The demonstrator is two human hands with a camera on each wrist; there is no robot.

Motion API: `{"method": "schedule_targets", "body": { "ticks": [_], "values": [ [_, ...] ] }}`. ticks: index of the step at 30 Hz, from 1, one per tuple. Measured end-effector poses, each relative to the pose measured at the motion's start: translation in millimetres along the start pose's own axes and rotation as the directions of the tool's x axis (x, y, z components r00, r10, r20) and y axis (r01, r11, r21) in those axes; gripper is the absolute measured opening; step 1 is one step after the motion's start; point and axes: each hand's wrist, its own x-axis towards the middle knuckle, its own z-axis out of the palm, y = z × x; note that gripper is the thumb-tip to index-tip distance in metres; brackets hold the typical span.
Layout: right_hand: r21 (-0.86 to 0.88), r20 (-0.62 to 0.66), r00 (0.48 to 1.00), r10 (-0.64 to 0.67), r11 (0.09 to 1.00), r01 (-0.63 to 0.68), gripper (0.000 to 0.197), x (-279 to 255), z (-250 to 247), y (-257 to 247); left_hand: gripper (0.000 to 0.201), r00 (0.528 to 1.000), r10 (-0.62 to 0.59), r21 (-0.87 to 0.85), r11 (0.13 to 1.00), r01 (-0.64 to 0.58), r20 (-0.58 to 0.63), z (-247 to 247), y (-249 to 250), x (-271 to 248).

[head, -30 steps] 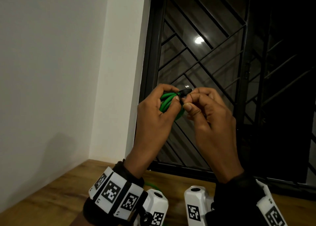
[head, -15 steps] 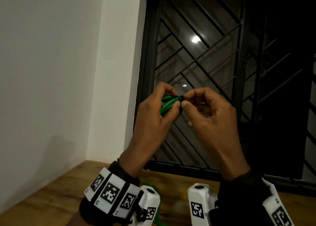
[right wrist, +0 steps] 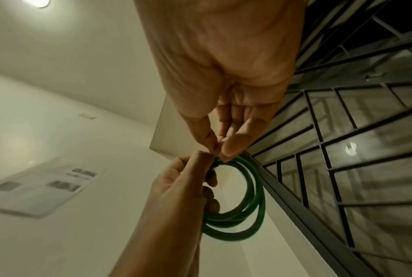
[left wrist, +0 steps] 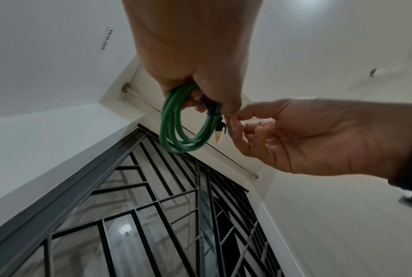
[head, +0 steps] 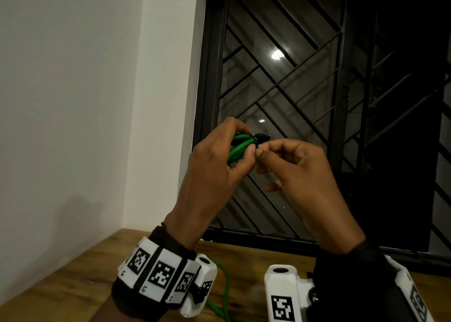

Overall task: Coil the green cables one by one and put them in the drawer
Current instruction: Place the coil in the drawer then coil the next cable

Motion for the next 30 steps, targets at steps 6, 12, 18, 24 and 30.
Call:
{"method": "schedule_targets", "body": {
  "ticks": [6, 12, 18, 24, 30],
  "values": [
    [-0.080, 0.139, 0.980, -0.139, 0.985, 0.151, 0.013, -9.9, 10.0, -9.0, 0.013, 0.979, -0.196, -0.100, 0.977, 0.190, -0.048, -13.7, -13.1, 4.7],
    [-0.091, 0.077, 0.973, -0.216, 0.971, 0.223, 0.011, -15.0, 18.7, -16.1, 0.011, 0.984, -0.175, -0.046, 0.984, 0.174, -0.017, -30.2, -31.8, 8.1],
    [-0.130, -0.090, 0.987, -0.136, 0.984, 0.124, 0.006, -10.2, 18.3, 1.1, 0.013, 0.999, -0.022, -0.052, 0.998, 0.025, 0.050, -21.6, -17.9, 9.1],
    [-0.013, -0.072, 0.997, -0.042, 0.999, 0.041, 0.007, -5.5, 13.6, 3.9, 0.014, 0.996, 0.039, -0.057, 0.998, -0.034, 0.082, -15.2, -13.2, 6.8],
    [-0.026, 0.018, 0.994, -0.112, 0.993, 0.112, 0.015, -3.7, 13.6, 1.6, 0.012, 0.998, 0.018, -0.086, 0.996, -0.012, 0.061, -15.9, -11.1, 6.7]
  ]
}}
